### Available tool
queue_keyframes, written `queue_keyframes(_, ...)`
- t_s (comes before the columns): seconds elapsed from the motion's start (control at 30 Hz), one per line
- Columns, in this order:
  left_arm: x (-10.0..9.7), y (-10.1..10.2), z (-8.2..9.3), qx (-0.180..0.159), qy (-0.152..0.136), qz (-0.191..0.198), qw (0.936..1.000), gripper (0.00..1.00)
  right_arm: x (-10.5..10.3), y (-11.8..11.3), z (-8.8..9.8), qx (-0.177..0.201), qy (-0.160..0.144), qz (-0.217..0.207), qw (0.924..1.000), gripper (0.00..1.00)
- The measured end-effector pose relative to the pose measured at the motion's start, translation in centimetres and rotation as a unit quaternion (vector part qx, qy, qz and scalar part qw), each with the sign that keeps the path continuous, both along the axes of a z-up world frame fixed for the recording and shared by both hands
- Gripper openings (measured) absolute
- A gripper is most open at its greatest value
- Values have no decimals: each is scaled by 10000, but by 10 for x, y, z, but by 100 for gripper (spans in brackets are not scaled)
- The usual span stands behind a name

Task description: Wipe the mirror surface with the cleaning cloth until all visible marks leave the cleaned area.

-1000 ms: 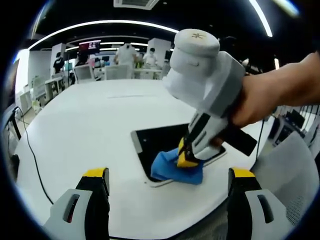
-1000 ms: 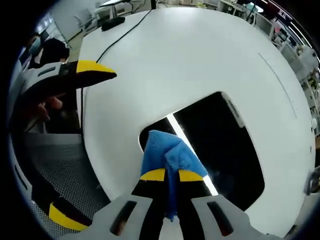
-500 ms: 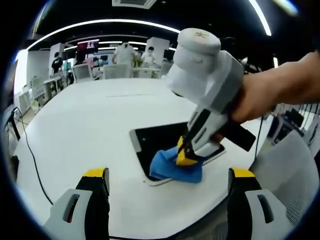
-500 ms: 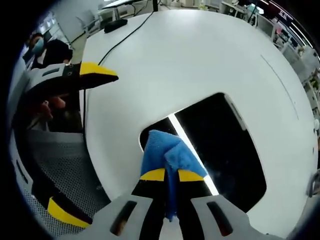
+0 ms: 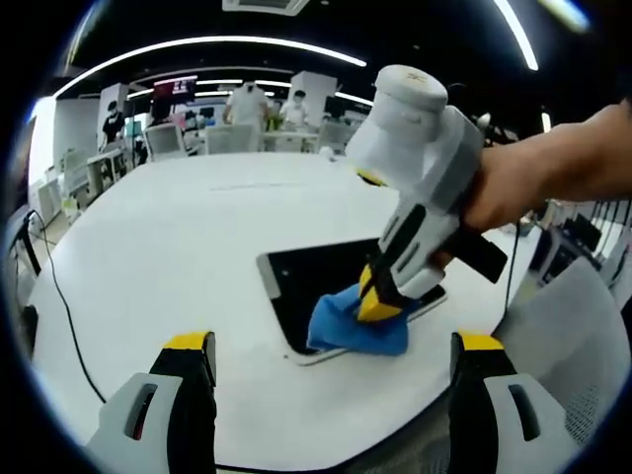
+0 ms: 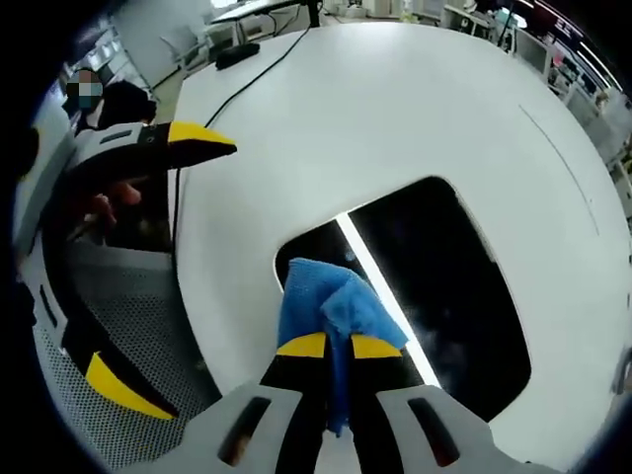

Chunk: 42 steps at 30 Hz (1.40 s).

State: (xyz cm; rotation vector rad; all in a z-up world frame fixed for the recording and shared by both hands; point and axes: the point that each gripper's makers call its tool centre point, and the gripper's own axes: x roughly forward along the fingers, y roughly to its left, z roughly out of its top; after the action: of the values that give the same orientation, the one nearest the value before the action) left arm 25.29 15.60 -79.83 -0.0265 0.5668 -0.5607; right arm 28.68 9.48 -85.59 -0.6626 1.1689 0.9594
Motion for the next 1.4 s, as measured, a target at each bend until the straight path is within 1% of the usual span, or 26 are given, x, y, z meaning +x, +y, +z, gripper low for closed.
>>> queue_keyframes(0.47,0,0,0,-8,2,8,10000,99,4,-20,-6,-74,106,165,9998,1)
queue_keyframes(0.87,0,0,0,-22,3,22,10000,99,3,-34,-5,-102,213,185,9996,1)
queue_keyframes(1.3,1,1,0,-54,26,72,10000,99,1,-35,-3,-116,270,238,9993,2)
queue_keyframes(1.37,0,2,-1,-39,68,111,9999,99,1,-35,-3,-103,281,222,9993,2)
queue_keyframes(1.4,0,3,-1,-43,67,133,9999,99,2,-35,-4,-86,299,126,9994,2)
